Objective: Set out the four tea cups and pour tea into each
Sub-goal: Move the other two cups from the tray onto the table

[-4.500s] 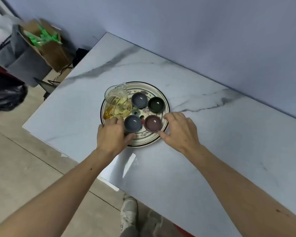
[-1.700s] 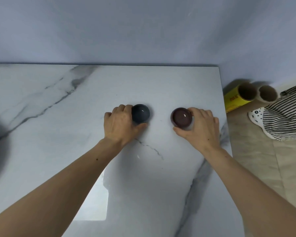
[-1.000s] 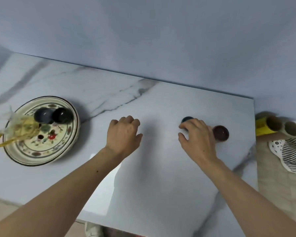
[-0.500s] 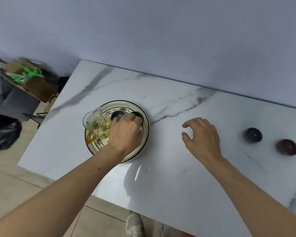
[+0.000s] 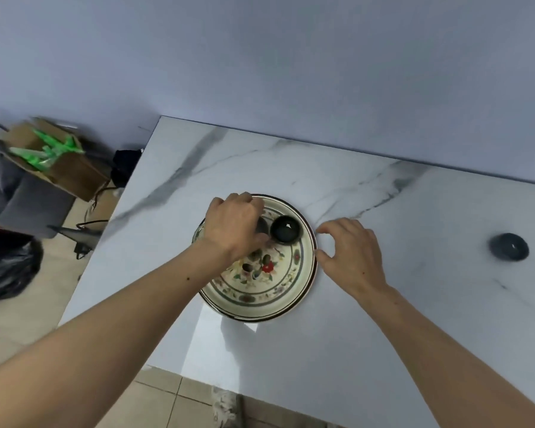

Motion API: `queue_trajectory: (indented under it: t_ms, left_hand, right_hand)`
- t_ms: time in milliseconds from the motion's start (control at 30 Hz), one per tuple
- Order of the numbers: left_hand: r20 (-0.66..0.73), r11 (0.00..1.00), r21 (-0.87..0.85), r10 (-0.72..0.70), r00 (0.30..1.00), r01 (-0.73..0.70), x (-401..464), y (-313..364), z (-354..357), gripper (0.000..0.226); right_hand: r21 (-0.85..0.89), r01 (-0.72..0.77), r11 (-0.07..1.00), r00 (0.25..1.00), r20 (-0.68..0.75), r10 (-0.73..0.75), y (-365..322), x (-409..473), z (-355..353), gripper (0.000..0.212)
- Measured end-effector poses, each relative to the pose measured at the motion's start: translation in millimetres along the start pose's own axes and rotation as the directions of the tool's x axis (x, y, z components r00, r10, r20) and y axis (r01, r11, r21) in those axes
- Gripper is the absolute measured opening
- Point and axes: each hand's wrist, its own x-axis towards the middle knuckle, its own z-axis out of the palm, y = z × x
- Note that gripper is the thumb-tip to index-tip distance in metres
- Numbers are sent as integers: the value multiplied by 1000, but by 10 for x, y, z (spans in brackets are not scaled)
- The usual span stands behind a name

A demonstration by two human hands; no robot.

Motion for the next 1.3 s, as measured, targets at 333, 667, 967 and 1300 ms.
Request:
queue_trajectory:
  t_ms: [333,667,967,1300]
  left_hand:
    - [289,937,-247,315,904,-247,917,-717,79,45]
    - [329,841,-270,539,776,-469,1128,-907,427,74]
    - [337,718,-130,681,650,-684,1134,-968,511,76]
    - [450,580,-27,734,508,-814,1230,-660,400,75]
  right_hand:
    - [56,-28,998,999,-20,29,-88,266,509,57]
    - [38,21,999,999,39,-22,-46,371,783,80]
    - [12,-10,1000,1000,3,10,-84,389,861,81]
    - [24,-30,999,999,-23,30,-77,356,875,68]
